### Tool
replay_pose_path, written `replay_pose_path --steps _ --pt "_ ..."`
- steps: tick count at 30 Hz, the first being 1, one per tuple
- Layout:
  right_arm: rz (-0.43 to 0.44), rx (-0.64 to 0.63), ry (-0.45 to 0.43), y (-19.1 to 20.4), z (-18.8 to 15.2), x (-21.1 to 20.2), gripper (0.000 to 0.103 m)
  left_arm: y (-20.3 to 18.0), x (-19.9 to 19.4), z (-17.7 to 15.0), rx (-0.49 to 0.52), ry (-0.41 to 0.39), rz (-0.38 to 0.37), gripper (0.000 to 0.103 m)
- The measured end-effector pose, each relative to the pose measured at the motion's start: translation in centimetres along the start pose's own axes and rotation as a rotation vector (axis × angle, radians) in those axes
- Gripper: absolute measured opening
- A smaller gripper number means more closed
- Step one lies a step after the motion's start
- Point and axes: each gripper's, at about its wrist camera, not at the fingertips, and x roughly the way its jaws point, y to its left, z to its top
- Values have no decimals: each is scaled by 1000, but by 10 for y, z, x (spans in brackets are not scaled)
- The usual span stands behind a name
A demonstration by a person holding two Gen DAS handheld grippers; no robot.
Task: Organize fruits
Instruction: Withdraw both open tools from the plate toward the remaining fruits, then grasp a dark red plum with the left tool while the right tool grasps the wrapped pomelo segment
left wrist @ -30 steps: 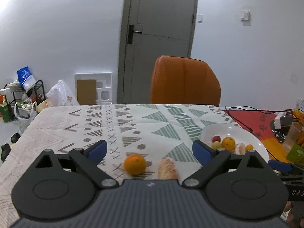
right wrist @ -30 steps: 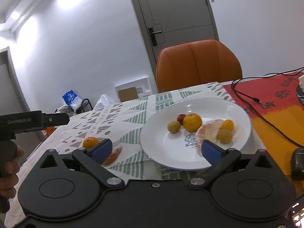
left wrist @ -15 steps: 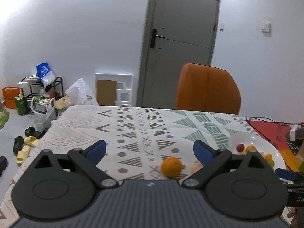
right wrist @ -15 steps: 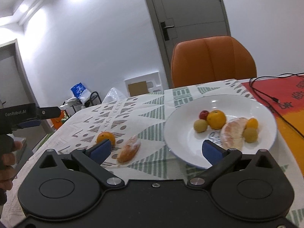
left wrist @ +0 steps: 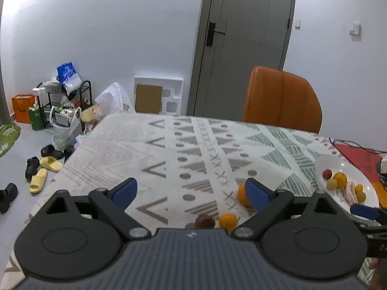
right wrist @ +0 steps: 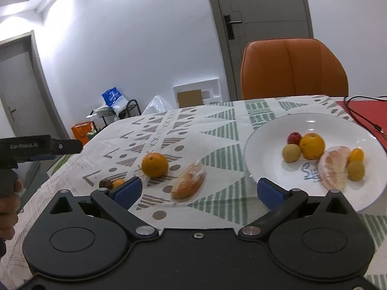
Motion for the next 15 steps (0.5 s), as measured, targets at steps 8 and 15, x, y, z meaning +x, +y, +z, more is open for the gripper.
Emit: replay_pose_path --steps 8,15 --pt "-4 -43 33 12 -1 10 102 9 14 -14 -22 45 -13 76" --pt "-8 -55 54 16 -2 20 99 13 28 -23 -51 90 -43 60"
